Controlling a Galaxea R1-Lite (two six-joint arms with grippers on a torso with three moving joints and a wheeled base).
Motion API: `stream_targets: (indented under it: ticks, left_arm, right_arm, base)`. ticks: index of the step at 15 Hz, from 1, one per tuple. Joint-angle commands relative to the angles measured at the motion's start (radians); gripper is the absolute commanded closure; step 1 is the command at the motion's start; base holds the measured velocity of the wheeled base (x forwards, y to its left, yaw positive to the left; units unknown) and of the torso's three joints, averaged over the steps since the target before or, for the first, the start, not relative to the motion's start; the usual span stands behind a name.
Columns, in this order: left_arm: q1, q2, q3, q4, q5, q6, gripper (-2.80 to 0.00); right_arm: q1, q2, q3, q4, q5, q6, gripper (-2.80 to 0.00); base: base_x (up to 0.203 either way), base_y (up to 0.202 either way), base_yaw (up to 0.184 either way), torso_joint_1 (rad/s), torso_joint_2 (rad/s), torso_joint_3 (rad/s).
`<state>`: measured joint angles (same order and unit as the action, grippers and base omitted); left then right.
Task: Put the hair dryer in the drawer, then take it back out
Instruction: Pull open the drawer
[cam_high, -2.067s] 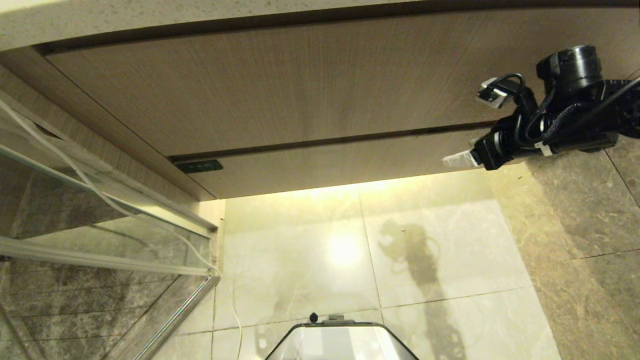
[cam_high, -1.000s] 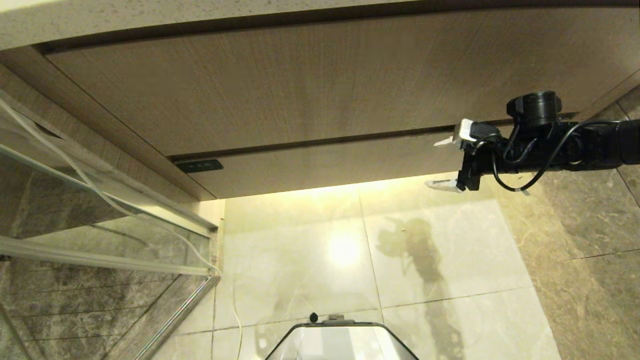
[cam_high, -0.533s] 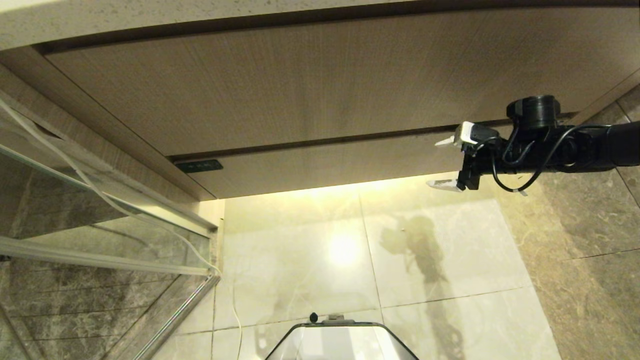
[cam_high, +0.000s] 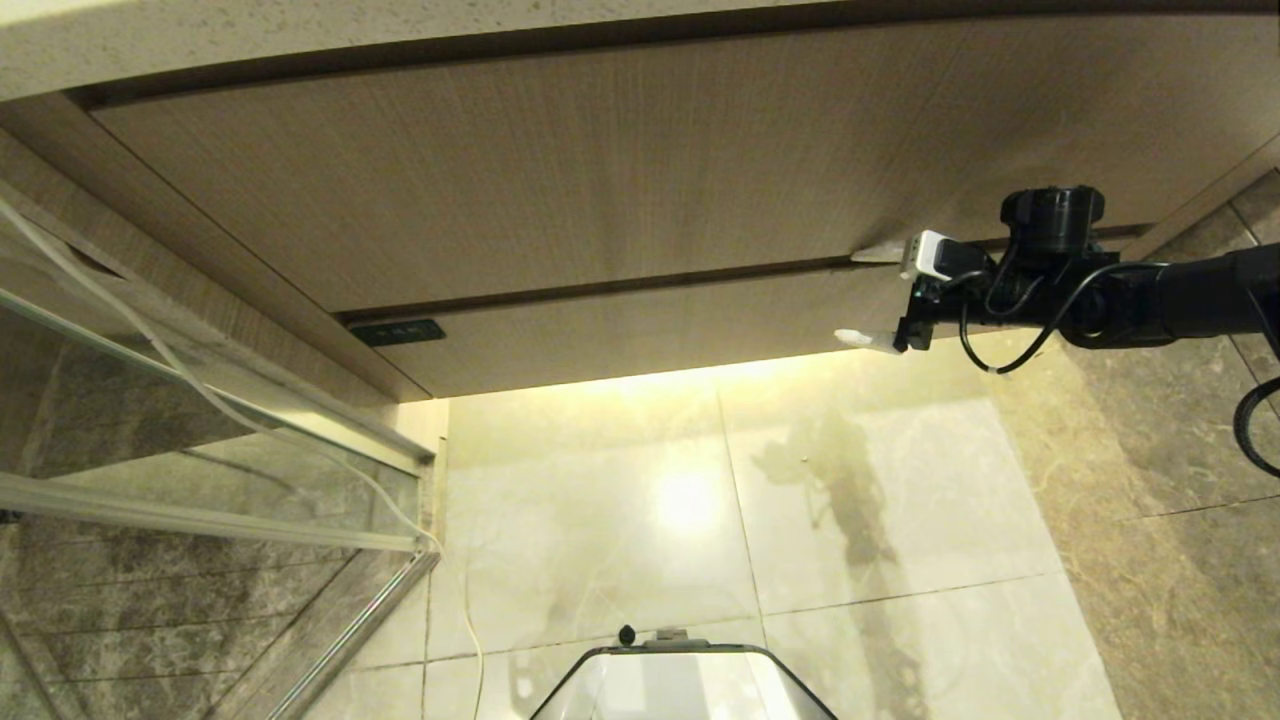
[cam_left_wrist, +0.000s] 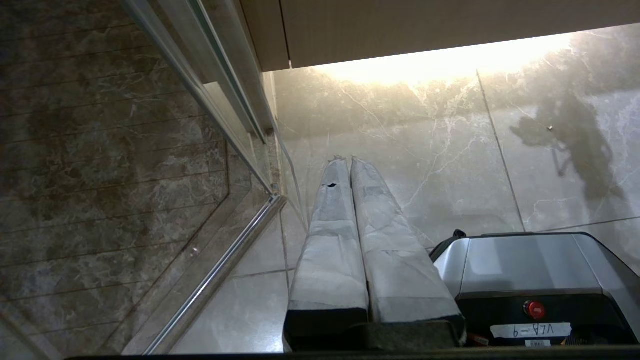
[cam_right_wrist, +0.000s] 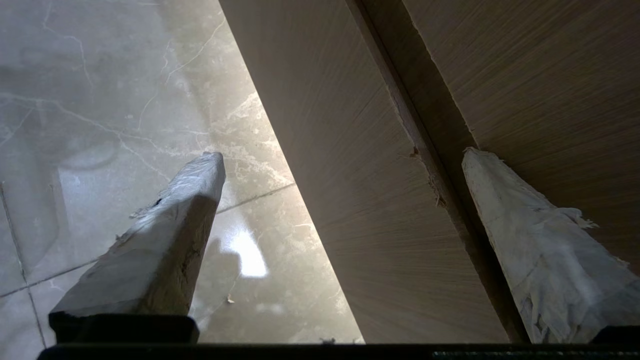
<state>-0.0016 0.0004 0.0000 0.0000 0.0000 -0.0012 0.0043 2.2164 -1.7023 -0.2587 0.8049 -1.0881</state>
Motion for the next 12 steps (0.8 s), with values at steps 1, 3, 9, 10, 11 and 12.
stream_targets:
  ticks: [1, 3, 9, 10, 11, 12]
  left_arm:
    - [0.0, 0.0, 0.002, 0.0, 0.0, 0.0, 0.0]
    - [0.0, 0.0, 0.001, 0.0, 0.0, 0.0, 0.0]
    - [0.0, 0.0, 0.0, 0.0, 0.0, 0.0, 0.0]
    - [0.0, 0.0, 0.002, 0.0, -0.002, 0.0, 0.0]
    - [0.0, 0.0, 0.002, 0.0, -0.002, 0.0, 0.0]
    - [0.0, 0.0, 0.002, 0.0, -0.002, 0.0, 0.0]
  right_arm:
    - [0.0, 0.003, -0.002, -0.01, -0.001, -0.006, -2.8]
    - [-0.007, 0.034, -0.019, -0.033, 0.002, -0.001, -2.8]
    - [-0.013, 0.027, -0.004, -0.022, -0.003, 0.013, -2.8]
    - [-0.014, 0.001, 0.039, 0.015, -0.012, 0.03, -2.8]
    - [-0.015, -0.014, 0.058, 0.041, -0.019, 0.043, -2.8]
    - [-0.015, -0.014, 0.058, 0.041, -0.019, 0.043, -2.8]
  base:
    - [0.0, 0.0, 0.0, 0.0, 0.0, 0.0]
    - [0.0, 0.0, 0.0, 0.0, 0.0, 0.0]
    - [0.0, 0.0, 0.0, 0.0, 0.0, 0.0]
    - [0.0, 0.0, 0.0, 0.0, 0.0, 0.0]
    - [0.0, 0.0, 0.0, 0.0, 0.0, 0.0]
    - [0.0, 0.0, 0.0, 0.0, 0.0, 0.0]
